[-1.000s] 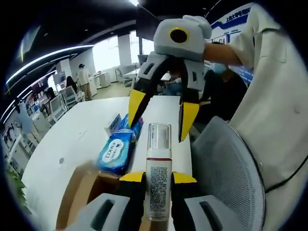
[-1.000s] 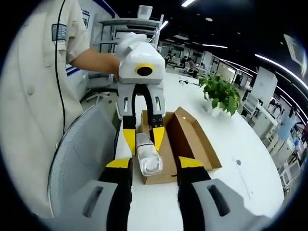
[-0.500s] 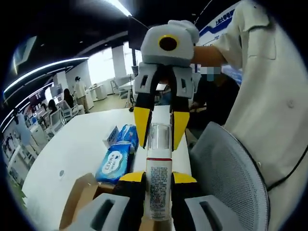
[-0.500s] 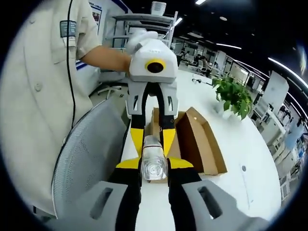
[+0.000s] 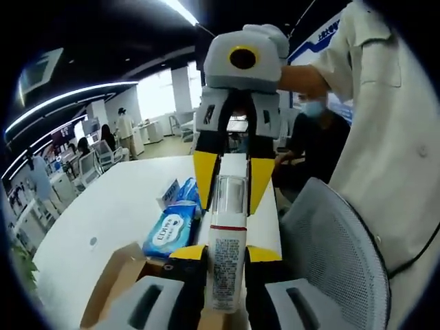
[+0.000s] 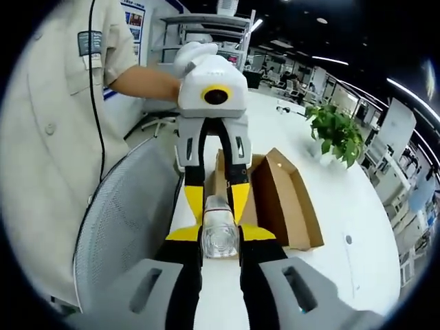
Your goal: Operate the shoe box by opening the lid, removing the specified soft item, and placing it in the target area until the item is outside and the box remains undamaged.
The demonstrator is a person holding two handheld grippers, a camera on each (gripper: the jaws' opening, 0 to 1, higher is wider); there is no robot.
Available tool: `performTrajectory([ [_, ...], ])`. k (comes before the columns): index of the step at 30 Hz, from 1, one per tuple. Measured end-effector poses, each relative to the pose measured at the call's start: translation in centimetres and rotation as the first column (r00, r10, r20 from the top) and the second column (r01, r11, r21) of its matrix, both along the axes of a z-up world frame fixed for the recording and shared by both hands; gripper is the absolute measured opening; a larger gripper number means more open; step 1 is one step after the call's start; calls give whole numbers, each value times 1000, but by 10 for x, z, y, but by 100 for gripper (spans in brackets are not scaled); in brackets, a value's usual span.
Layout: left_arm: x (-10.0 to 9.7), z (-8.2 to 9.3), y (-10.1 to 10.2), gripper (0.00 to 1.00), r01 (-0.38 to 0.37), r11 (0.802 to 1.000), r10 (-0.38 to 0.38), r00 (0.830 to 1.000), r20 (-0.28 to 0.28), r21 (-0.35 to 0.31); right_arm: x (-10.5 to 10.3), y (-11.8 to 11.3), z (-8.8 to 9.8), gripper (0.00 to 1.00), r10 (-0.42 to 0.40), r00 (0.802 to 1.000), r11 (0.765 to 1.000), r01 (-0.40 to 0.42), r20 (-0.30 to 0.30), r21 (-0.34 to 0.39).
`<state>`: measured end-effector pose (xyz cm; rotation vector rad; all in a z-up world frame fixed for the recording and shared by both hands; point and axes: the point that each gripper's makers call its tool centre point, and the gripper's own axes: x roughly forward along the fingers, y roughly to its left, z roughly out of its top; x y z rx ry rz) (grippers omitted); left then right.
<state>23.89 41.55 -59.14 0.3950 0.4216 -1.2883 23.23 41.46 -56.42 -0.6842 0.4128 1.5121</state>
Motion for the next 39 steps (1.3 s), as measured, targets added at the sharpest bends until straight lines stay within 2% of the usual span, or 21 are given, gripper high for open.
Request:
performTrajectory([
  [4, 7, 3, 4, 29, -47, 999, 46, 999, -22, -26, 10, 1, 3, 16, -9, 1000, 1000, 9, 13, 0],
  [10, 14, 6, 15, 33, -109, 993, 107, 993, -40, -47, 22, -1, 2, 16, -16, 1000, 1000, 16, 19, -11],
  [16, 19, 1, 31, 41, -172, 984, 170, 984, -57, -38, 37, -6, 4, 16, -28, 999, 999, 29, 31, -16],
  [29, 32, -7, 83, 56, -354, 935, 353, 933, -67, -13, 86, -40, 13, 17, -82, 994, 993, 88, 75, -78],
  [39, 31, -17, 123, 65, -468, 883, 468, 880, -79, 13, 126, -72, 10, 17, -138, 985, 977, 152, 101, -148],
])
